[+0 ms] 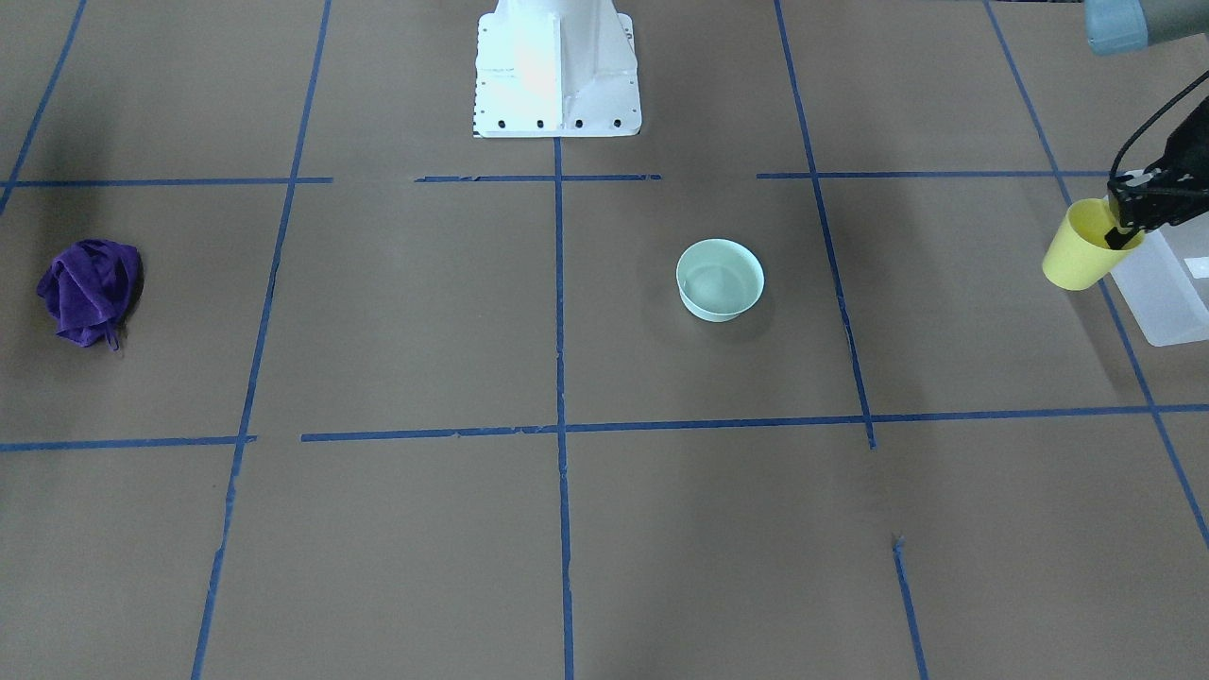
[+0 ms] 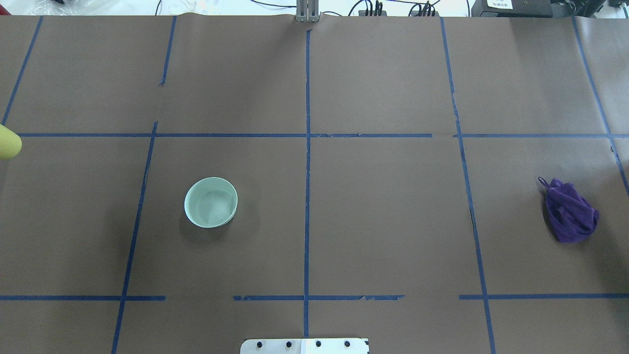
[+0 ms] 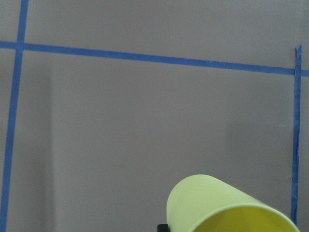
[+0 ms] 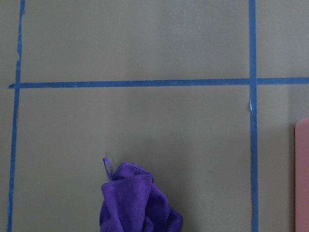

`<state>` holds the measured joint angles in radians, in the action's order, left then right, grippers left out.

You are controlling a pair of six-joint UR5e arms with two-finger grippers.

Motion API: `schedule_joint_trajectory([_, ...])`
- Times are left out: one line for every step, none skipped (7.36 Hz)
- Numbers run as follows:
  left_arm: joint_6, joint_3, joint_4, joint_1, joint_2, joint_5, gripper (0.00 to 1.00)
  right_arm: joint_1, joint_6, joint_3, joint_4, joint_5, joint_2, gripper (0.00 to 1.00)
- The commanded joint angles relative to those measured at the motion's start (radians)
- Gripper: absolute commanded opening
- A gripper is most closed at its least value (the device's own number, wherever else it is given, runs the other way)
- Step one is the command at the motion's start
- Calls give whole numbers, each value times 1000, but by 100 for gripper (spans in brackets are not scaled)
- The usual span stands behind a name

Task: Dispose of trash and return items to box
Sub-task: 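Lift the yellow cup with the left gripper toward the clear box, then grasp the purple cloth with the right gripper while the left gripper carries the cup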

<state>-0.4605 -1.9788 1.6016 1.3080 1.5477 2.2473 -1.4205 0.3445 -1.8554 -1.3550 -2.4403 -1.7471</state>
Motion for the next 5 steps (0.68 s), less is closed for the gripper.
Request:
schedule_joint_trajectory([152,-2,-177,112,110,-58,0,133,219,4,222,73,-58,100])
schedule_joint_trajectory([239,0,-242,163,136,-95,0,200,270,7,264,119,-74,100])
schedule_joint_trajectory([300,6,-277,206,158,-110,0,251,286,16,281,162,-81,100])
schedule_joint_trajectory([354,14,-281,241,157,-114,0,297,286,39,290,184,-84,100])
schedule_joint_trajectory([435,27,-281,255,143,-114,0,334,286,59,306,201,-84,100])
